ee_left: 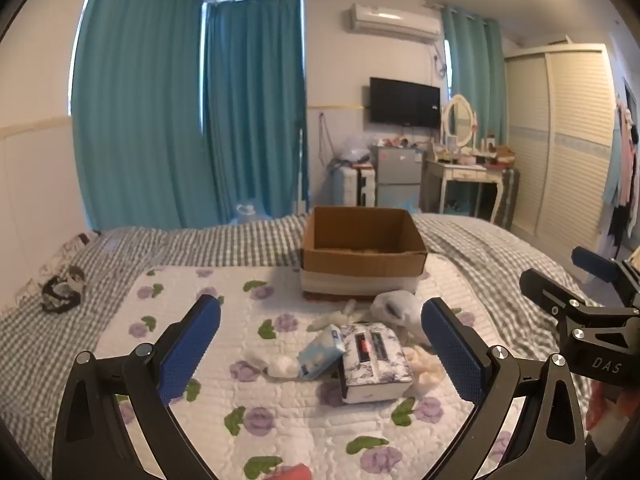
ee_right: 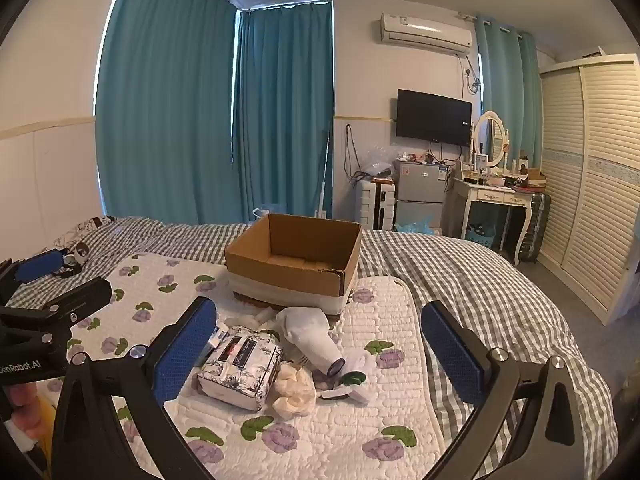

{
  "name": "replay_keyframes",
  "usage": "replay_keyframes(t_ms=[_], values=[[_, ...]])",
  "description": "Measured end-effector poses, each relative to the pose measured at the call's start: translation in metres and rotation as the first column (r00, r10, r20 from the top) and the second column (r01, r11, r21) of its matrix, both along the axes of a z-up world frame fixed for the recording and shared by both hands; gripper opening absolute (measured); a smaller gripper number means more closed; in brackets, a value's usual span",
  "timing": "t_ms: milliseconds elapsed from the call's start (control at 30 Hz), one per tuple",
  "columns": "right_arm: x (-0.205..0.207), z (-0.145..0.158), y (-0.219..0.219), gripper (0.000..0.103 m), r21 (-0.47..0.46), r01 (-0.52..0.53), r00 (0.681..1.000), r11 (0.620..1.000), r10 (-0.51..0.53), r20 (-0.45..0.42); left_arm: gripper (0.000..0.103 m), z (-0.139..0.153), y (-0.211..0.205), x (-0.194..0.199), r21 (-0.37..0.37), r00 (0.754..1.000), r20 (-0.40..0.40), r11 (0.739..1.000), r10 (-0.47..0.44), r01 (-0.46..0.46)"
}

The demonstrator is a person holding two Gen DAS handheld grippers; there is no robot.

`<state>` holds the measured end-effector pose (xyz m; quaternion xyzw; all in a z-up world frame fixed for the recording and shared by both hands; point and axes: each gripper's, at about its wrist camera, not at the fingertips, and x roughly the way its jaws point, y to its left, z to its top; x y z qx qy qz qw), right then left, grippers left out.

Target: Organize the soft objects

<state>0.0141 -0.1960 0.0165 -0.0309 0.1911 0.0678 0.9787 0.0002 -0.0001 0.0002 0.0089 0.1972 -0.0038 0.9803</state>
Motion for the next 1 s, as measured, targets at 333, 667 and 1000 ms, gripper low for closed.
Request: replay_keyframes(t_ms=[333,667,1000], values=[[-0.0001,0.0002,-0.0011,0.103,0.002,0.000,1.000,1.000,0.000,0.004,0.103,0.0004,0.0011,0.0000,-0.007,1.000,0.001,1.000,0.010,-0.010],[-0.0002,0.0000,0.0002,0.103,0.002,0.000,1.000,1.000,0.000,0.002,0.103,-0.0017,0.0007,-0.0050,-0.005,1.000,0.006,1.000,0.020,-0.020],[-0.0008,0.0011,-0.0005,0.103,0.004,0.000,1.000,1.000,0.000,0.002,0.103,-0.0027,0.0031,-0.0022,-0.008,1.000,0.001,1.000,0.017,-0.017]])
